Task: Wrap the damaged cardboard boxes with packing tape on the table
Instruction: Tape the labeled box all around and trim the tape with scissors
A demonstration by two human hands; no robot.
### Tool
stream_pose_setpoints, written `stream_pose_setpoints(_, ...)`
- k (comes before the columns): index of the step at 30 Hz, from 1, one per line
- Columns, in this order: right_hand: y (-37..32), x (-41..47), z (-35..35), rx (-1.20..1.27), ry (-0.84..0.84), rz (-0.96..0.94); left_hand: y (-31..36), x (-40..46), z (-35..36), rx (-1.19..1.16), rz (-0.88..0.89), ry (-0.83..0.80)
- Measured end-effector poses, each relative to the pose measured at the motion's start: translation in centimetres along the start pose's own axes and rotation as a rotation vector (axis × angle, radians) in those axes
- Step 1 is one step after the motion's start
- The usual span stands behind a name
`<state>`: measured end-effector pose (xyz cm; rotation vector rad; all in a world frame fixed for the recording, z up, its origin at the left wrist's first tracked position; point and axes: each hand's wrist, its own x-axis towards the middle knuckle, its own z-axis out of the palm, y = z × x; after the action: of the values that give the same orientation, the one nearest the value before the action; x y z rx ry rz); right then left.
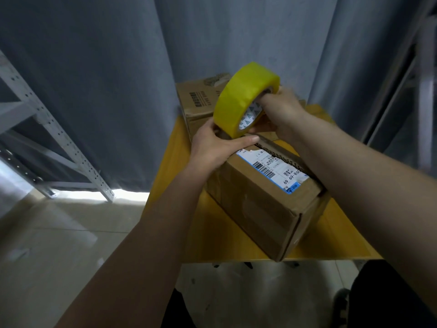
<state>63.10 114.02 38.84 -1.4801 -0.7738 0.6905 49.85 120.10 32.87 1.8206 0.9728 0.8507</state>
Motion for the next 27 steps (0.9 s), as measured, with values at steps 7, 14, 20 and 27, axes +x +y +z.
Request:
stream_pose_setpoints(7, 0.5, -0.2, 0.2, 0.094, 0.074, 0.013, 0.5, 0.3, 0.0, 0.046, 0.037, 0.021)
stream_pose_setpoints(14, 1.1, -0.1, 0.1, 0.111, 0.08, 0.041, 0.7, 0.0, 0.0, 0.175, 0.019, -0.037)
stream_pose_setpoints(20, 1.4, 0.3, -0.1, 0.026, 0.011, 0.021, 0.6, -0.6, -0.5, 0.21, -0.049, -0.13)
stream_pose_setpoints(27, 1.8, 0.9, -0.6, 0.0, -0.019, -0.043, 0.2, -1.2, -0.8, 0.207, -0.077, -0.127)
